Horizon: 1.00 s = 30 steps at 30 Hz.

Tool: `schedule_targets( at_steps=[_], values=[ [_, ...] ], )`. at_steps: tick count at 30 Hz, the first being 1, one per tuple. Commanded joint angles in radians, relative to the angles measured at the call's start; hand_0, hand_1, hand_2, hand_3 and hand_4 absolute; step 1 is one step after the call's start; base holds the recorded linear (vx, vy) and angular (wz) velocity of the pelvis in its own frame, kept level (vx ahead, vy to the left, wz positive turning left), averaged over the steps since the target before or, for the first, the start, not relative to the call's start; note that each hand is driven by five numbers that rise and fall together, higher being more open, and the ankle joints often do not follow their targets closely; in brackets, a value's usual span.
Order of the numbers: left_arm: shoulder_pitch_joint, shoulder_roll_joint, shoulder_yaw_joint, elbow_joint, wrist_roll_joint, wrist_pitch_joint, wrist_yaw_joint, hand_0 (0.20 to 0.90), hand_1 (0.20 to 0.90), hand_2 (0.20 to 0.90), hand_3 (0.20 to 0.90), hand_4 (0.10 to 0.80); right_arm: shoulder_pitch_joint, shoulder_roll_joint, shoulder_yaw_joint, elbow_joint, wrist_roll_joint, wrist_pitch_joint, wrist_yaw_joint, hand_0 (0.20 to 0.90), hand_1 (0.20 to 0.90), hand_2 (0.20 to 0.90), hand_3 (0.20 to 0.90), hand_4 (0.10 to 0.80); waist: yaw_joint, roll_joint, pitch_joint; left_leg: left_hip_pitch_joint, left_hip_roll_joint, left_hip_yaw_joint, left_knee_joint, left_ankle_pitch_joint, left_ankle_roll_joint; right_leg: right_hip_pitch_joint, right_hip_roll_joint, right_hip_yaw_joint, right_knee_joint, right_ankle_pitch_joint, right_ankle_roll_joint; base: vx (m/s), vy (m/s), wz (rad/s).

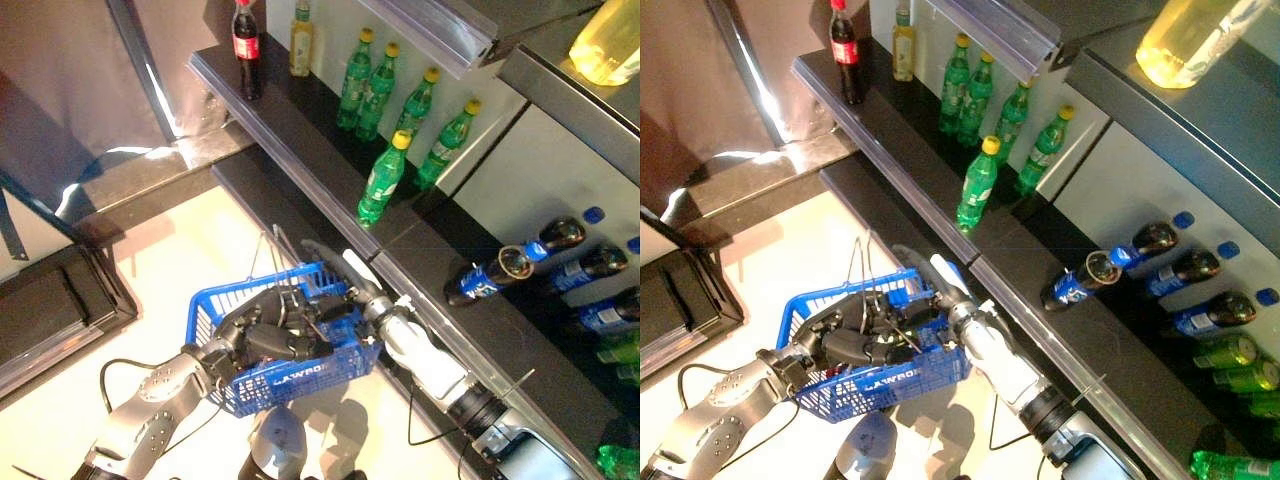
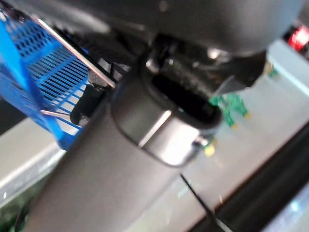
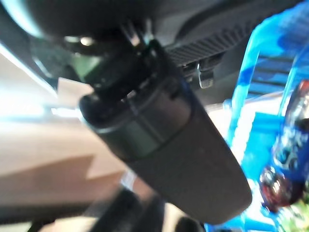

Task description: Pick up the drink and place into the basket.

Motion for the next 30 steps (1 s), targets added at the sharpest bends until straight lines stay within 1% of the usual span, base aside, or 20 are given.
schedule_targets(
  at_steps=[1, 4, 8, 9, 11, 14, 15, 16, 18, 20, 21, 23, 24, 25, 27, 30],
  values=[
    [-0.183, -0.134, 0.106, -0.234, -0.053, -0.472, -0.023, 0.3, 0.3, 0.3, 0.2, 0.1, 0.013, -0.036, -0.015, -0.099, 0.03, -0.082, -0.061, 0.9, 0.9, 0.9, 0.9, 0.8, -0.037, 0.049, -0.24, 0.055, 0.003, -0.019, -0.064, -0.037, 0.014, -0.028, -0.031, -0.018, 0.04, 0.056, 0.014, -0.012, 0.011, -0.15],
    [-0.164, -0.136, 0.128, -0.199, -0.005, -0.492, 0.049, 0.3, 0.3, 0.3, 0.2, 0.1, 0.049, -0.054, -0.042, -0.145, 0.035, -0.103, -0.087, 0.9, 0.9, 0.9, 0.9, 0.8, -0.062, 0.054, -0.241, 0.061, 0.007, 0.002, -0.064, -0.042, 0.017, -0.034, -0.036, -0.001, 0.039, 0.058, 0.018, -0.027, 0.024, -0.09],
    [-0.161, -0.137, 0.13, -0.195, 0.005, -0.495, 0.06, 0.3, 0.3, 0.3, 0.2, 0.1, 0.054, -0.056, -0.044, -0.149, 0.036, -0.107, -0.094, 0.9, 0.9, 0.9, 0.9, 0.8, -0.064, 0.055, -0.241, 0.062, 0.008, 0.005, -0.064, -0.042, 0.017, -0.035, -0.037, 0.001, 0.038, 0.059, 0.019, -0.015, 0.021, -0.14],
    [-0.134, -0.15, 0.166, -0.122, 0.074, -0.541, 0.173, 0.3, 0.3, 0.3, 0.2, 0.1, 0.12, -0.066, -0.082, -0.192, 0.028, -0.165, -0.135, 0.9, 0.9, 0.9, 0.9, 0.8, -0.112, 0.071, -0.245, 0.077, 0.016, 0.045, -0.064, -0.053, 0.022, -0.043, -0.043, 0.035, 0.032, 0.06, 0.025, -0.071, 0.107, -0.48],
    [-0.126, -0.162, 0.186, -0.077, 0.108, -0.564, 0.23, 0.3, 0.3, 0.3, 0.2, 0.1, 0.162, -0.068, -0.1, -0.198, 0.019, -0.199, -0.153, 0.9, 0.9, 0.9, 0.9, 0.8, -0.14, 0.08, -0.246, 0.085, 0.023, 0.068, -0.064, -0.058, 0.023, -0.049, -0.051, 0.05, 0.028, 0.064, 0.03, -0.058, 0.094, -0.68],
    [-0.122, -0.167, 0.193, -0.058, 0.122, -0.572, 0.252, 0.3, 0.3, 0.3, 0.2, 0.1, 0.182, -0.069, -0.111, -0.2, 0.023, -0.213, -0.153, 0.9, 0.9, 0.9, 0.9, 0.8, -0.152, 0.085, -0.247, 0.088, 0.026, 0.079, -0.064, -0.061, 0.022, -0.051, -0.054, 0.055, 0.023, 0.067, 0.034, -0.016, 0.029, -0.44],
    [-0.117, -0.172, 0.202, -0.041, 0.142, -0.579, 0.274, 0.3, 0.3, 0.3, 0.2, 0.1, 0.201, -0.073, -0.123, -0.2, 0.022, -0.234, -0.159, 0.9, 0.9, 0.9, 0.9, 0.8, -0.165, 0.088, -0.248, 0.091, 0.031, 0.09, -0.064, -0.063, 0.021, -0.053, -0.057, 0.06, 0.019, 0.07, 0.036, -0.026, 0.042, -0.14],
    [-0.106, -0.178, 0.224, -0.007, 0.181, -0.591, 0.314, 0.3, 0.3, 0.3, 0.2, 0.1, 0.238, -0.081, -0.152, -0.204, 0.037, -0.272, -0.149, 0.9, 0.9, 0.9, 0.9, 0.8, -0.192, 0.094, -0.247, 0.098, 0.04, 0.115, -0.064, -0.067, 0.019, -0.055, -0.062, 0.067, 0.012, 0.077, 0.042, -0.026, 0.053, -0.08],
    [-0.091, -0.187, 0.256, 0.035, 0.217, -0.588, 0.355, 0.3, 0.3, 0.3, 0.2, 0.1, 0.284, -0.081, -0.192, -0.208, 0.055, -0.305, -0.133, 0.9, 0.9, 0.9, 0.9, 0.8, -0.225, 0.102, -0.247, 0.103, 0.049, 0.14, -0.064, -0.069, 0.016, -0.06, -0.065, 0.08, 0.009, 0.08, 0.047, -0.018, 0.059, -0.19],
    [-0.081, -0.193, 0.284, 0.09, 0.219, -0.596, 0.369, 0.3, 0.3, 0.3, 0.2, 0.1, 0.322, -0.081, -0.225, -0.208, 0.065, -0.326, -0.115, 0.9, 0.9, 0.9, 0.9, 0.8, -0.253, 0.109, -0.245, 0.108, 0.056, 0.165, -0.064, -0.072, 0.015, -0.071, -0.07, 0.093, 0.012, 0.083, 0.049, -0.021, 0.045, -0.23],
    [-0.08, -0.193, 0.285, 0.094, 0.218, -0.598, 0.369, 0.3, 0.3, 0.3, 0.2, 0.1, 0.325, -0.081, -0.227, -0.208, 0.066, -0.328, -0.114, 0.9, 0.9, 0.9, 0.9, 0.8, -0.254, 0.109, -0.245, 0.108, 0.057, 0.167, -0.064, -0.072, 0.015, -0.072, -0.07, 0.094, 0.013, 0.083, 0.049, -0.01, 0.024, -0.22],
    [-0.072, -0.208, 0.302, 0.142, 0.23, -0.597, 0.396, 0.3, 0.3, 0.3, 0.2, 0.1, 0.361, -0.078, -0.26, -0.199, 0.086, -0.346, -0.1, 0.9, 0.9, 0.9, 0.9, 0.8, -0.282, 0.112, -0.241, 0.115, 0.062, 0.19, -0.064, -0.075, 0.014, -0.077, -0.073, 0.106, 0.01, 0.086, 0.05, -0.011, 0.024, -0.28],
    [-0.072, -0.208, 0.302, 0.142, 0.23, -0.597, 0.396, 0.3, 0.3, 0.3, 0.2, 0.1, 0.361, -0.078, -0.26, -0.199, 0.086, -0.346, -0.1, 0.9, 0.9, 0.9, 0.9, 0.8, -0.282, 0.112, -0.241, 0.115, 0.062, 0.19, -0.064, -0.075, 0.014, -0.077, -0.073, 0.106, 0.01, 0.086, 0.05, -0.007, 0.024, -0.3],
    [-0.064, -0.223, 0.316, 0.187, 0.242, -0.594, 0.433, 0.3, 0.3, 0.3, 0.2, 0.1, 0.393, -0.073, -0.302, -0.183, 0.104, -0.356, -0.091, 0.9, 0.9, 0.9, 0.9, 0.8, -0.307, 0.113, -0.239, 0.123, 0.065, 0.21, -0.064, -0.08, 0.013, -0.077, -0.075, 0.116, 0.001, 0.091, 0.05, 0.003, 0.014, -0.22],
    [-0.061, -0.226, 0.326, 0.214, 0.244, -0.596, 0.452, 0.3, 0.3, 0.3, 0.2, 0.1, 0.407, -0.071, -0.326, -0.172, 0.092, -0.365, -0.093, 0.9, 0.9, 0.9, 0.9, 0.8, -0.321, 0.113, -0.238, 0.126, 0.066, 0.219, -0.064, -0.082, 0.012, -0.078, -0.075, 0.123, -0.002, 0.093, 0.051, 0.009, 0.013, -0.35],
    [-0.054, -0.232, 0.353, 0.295, 0.259, -0.58, 0.497, 0.3, 0.3, 0.3, 0.2, 0.1, 0.459, -0.066, -0.405, -0.137, 0.114, -0.368, -0.094, 0.9, 0.9, 0.9, 0.9, 0.8, -0.36, 0.11, -0.239, 0.135, 0.067, 0.244, -0.064, -0.089, 0.01, -0.085, -0.079, 0.143, -0.008, 0.1, 0.054, 0.022, 0.004, -0.35]
  ],
)
